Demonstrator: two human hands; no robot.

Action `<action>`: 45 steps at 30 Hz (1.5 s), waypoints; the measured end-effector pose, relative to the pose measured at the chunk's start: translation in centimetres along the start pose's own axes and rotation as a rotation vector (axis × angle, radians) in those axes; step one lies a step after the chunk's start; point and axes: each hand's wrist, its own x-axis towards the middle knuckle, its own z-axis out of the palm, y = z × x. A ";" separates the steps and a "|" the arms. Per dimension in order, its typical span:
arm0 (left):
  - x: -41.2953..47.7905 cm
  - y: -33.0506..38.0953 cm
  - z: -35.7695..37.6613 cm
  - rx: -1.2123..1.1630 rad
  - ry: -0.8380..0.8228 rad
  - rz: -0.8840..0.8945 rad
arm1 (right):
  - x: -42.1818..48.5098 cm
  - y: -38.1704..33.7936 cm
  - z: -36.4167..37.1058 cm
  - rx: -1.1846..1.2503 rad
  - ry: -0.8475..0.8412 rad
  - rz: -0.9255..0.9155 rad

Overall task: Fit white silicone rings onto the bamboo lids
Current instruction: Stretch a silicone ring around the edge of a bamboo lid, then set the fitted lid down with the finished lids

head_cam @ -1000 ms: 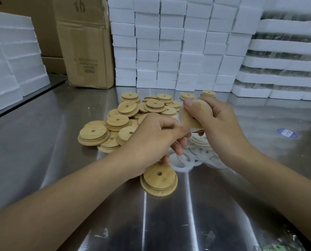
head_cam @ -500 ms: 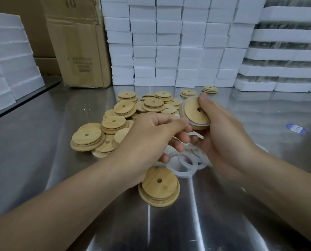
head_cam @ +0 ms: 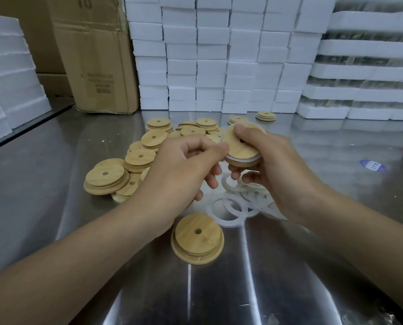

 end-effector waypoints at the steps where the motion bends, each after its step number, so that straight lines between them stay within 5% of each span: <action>1: 0.0 0.0 0.0 0.014 -0.035 -0.021 | 0.0 0.0 0.0 -0.003 0.004 0.001; 5: -0.1 -0.1 0.0 -0.092 -0.152 -0.142 | 0.1 0.3 0.1 0.034 0.014 0.015; 10: 0.2 0.1 -0.4 0.005 -0.145 0.001 | -0.1 0.0 0.4 0.372 -0.062 0.187; 14: -0.3 -0.2 0.1 0.051 -0.178 -0.038 | 1.0 -0.7 -1.1 0.443 -0.024 0.119; 16: -0.3 -0.3 0.3 0.040 -0.181 -0.043 | 2.3 -0.9 -3.7 0.311 0.126 0.055; 20: -0.4 0.0 0.3 0.004 -0.175 -0.067 | 4.4 0.5 -10.3 -0.355 0.493 -0.067; 22: -0.4 0.1 0.3 0.002 -0.167 -0.083 | 4.9 2.1 -12.7 -0.471 0.478 0.006; 26: -0.4 0.0 0.3 -0.005 -0.154 -0.107 | 5.6 5.5 -15.0 -1.160 0.362 0.353; 34: -0.5 0.0 0.5 -0.010 -0.149 -0.135 | 6.0 6.1 -16.0 -1.001 0.533 -0.024; 45: -0.5 -0.1 0.6 -0.022 -0.148 -0.124 | 5.9 6.1 -15.4 -1.119 0.089 0.054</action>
